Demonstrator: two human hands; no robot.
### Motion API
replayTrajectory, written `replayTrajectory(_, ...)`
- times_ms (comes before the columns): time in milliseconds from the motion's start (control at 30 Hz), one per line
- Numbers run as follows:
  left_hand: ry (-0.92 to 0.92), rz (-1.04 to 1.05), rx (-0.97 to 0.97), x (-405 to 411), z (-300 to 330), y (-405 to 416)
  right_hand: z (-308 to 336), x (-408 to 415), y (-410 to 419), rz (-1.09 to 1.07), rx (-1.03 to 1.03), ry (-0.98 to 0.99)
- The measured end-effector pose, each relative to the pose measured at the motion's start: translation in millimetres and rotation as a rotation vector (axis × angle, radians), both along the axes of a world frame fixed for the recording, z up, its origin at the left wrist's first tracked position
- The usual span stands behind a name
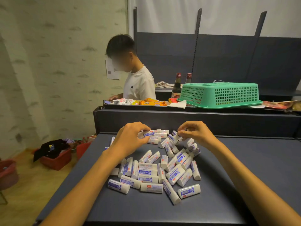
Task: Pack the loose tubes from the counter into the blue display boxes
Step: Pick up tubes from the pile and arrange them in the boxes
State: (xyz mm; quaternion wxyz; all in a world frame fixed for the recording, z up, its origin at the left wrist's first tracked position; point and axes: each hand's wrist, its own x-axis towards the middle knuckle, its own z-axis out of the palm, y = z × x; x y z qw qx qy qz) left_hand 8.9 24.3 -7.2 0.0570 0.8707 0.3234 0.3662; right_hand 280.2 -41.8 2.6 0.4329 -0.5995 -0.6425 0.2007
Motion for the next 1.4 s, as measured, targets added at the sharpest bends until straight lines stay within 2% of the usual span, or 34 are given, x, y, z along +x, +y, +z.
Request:
replayTrajectory(100, -0.009, -0.014, 0.007, -3.1, 1.1, -2.7, -0.7, -2.8, -5.6, -0.007, -0.030, 0.006)
replayTrajectory(433, -0.013, -0.051, 0.013, 11.6, -0.7, -26.8, -8.3, -11.6, -53.4, -0.088, 0.159, -0.374)
replayTrajectory(667, 0.016, -0.061, 0.079, 57.3, 7.6, -71.4, -3.7, 27.1, -113.4, -0.182, 0.250, -0.436)
replayTrajectory(1033, 0.036, -0.196, 0.141, 215.7, 5.2, -209.4, -14.0, 168.1, -297.0, -0.364, 0.293, -0.534)
replayTrajectory(1233, 0.080, -0.240, 0.185, 311.3, 11.8, -307.4, -16.5, 253.2, -411.7, -0.469, 0.213, -0.507)
replayTrajectory(1400, 0.113, -0.297, 0.200, 381.2, 16.1, -361.0, -14.5, 310.6, -475.9, -0.546, 0.129, -0.520)
